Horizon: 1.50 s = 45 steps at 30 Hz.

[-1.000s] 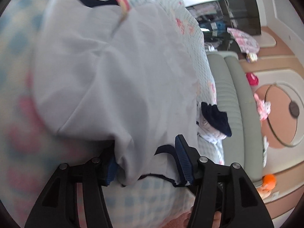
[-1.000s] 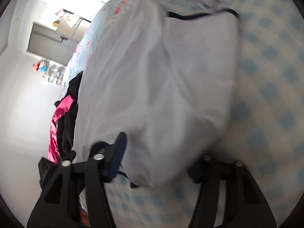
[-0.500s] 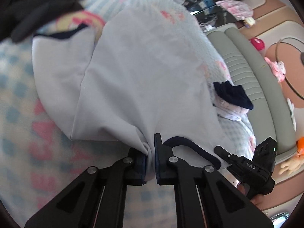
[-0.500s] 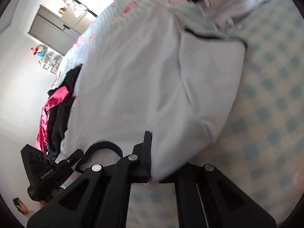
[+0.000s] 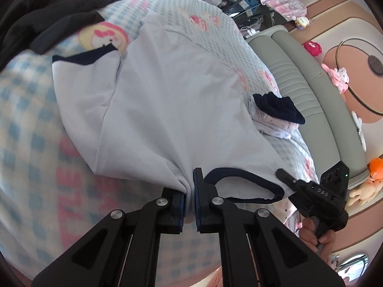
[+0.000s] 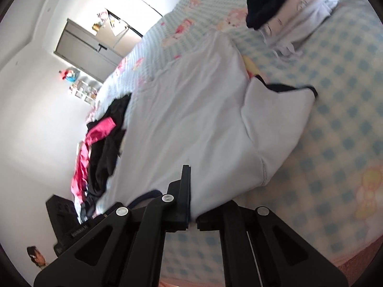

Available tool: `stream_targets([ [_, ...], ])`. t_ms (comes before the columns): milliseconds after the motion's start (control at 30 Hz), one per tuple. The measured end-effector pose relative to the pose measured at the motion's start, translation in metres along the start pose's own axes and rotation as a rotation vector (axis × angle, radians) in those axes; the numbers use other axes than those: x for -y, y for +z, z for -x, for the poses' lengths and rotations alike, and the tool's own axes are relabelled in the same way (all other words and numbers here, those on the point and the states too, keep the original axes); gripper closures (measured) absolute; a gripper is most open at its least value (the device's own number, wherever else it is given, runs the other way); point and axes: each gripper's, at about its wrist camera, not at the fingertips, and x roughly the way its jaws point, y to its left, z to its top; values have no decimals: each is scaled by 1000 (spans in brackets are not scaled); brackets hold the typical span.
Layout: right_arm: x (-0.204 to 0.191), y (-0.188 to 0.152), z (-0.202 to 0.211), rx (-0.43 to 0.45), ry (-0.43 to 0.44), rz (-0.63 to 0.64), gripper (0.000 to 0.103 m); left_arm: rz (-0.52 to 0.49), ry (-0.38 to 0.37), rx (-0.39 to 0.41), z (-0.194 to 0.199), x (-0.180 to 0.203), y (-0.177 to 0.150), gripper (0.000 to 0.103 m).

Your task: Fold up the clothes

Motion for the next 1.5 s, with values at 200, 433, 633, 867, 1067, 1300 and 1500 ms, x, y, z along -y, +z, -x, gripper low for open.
stream_targets([
  [200, 18, -19, 7, -4, -93, 27, 101, 17, -27, -37, -5, 3, -11, 96],
  [433, 18, -24, 5, -28, -161, 89, 101, -31, 69, -87, -8, 2, -14, 95],
  [633, 56, -47, -14, -147, -221, 1, 100, 50, 127, -154, -13, -31, -38, 87],
  [867, 64, -49, 31, -65, -240, -51, 93, 66, 180, -193, 19, -46, -53, 89],
  [1067, 43, -45, 66, 64, -351, 64, 91, -40, 262, 26, 68, -11, -42, 89],
  [1300, -13, -33, 51, 93, -365, 284, 85, -250, 252, 4, 20, 36, -23, 67],
  [1500, -56, -37, -2, 20, -299, 406, 85, -348, 313, -88, -37, 52, -25, 67],
])
